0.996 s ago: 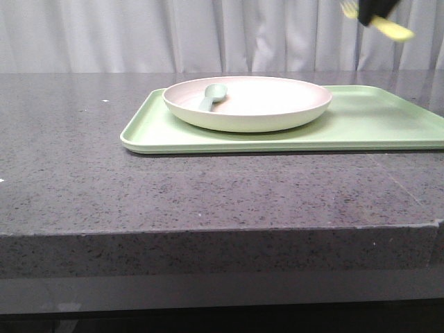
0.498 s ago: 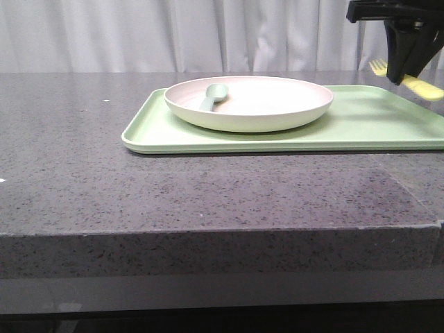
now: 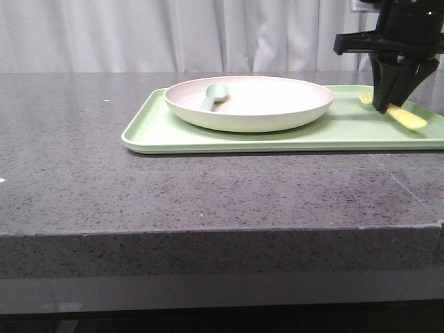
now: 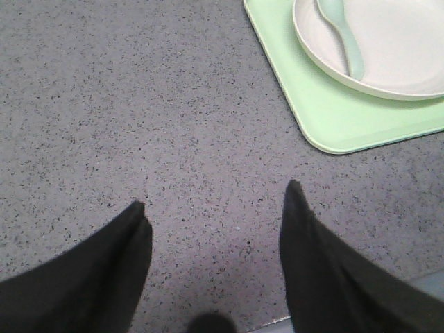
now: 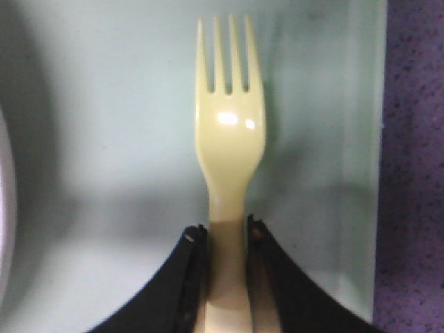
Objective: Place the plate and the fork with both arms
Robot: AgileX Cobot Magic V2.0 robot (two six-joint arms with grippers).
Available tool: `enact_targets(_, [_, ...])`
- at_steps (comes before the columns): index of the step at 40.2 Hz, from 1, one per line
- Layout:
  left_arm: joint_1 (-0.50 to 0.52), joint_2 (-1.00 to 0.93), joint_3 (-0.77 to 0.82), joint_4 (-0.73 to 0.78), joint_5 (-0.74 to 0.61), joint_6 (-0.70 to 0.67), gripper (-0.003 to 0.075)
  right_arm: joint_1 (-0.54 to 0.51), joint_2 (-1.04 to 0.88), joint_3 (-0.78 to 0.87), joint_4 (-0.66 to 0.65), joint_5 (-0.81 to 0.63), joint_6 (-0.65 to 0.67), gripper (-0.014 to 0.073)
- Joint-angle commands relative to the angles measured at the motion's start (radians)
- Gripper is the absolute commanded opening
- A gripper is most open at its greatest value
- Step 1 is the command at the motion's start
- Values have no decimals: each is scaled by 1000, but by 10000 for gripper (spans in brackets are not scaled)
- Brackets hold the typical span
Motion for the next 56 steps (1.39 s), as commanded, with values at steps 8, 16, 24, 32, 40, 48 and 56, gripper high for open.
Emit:
enact_targets(8, [-6,-4,-26,-4,-67,-3,398,-5,-50,-25,-1,-32,-13,240])
enact_targets(16, [-6,-4,-26,-4,-67,-3,398,-5,-50,-25,-1,-25,-13,408])
enact_targets(24, [-6,-4,-26,-4,-67,-3,398,-5,-63,-53,-1,37,-15,412])
enact_targets(32, [-6,-4,-26,-4,-67,-3,398,-5,-185,-60,-1,112,-81,412])
enact_targets(40, [-6,-4,-26,-4,-67,-3,398,-5,-431,70,9,98,-139,412])
enact_targets(48, [-6,-4,-26,-4,-67,-3,398,-5,-624,245,9,30,-162,412])
enact_targets(56, [-6,1,-26,-4,-67,-3,398,-5,-789,411,9,-4,-162,412])
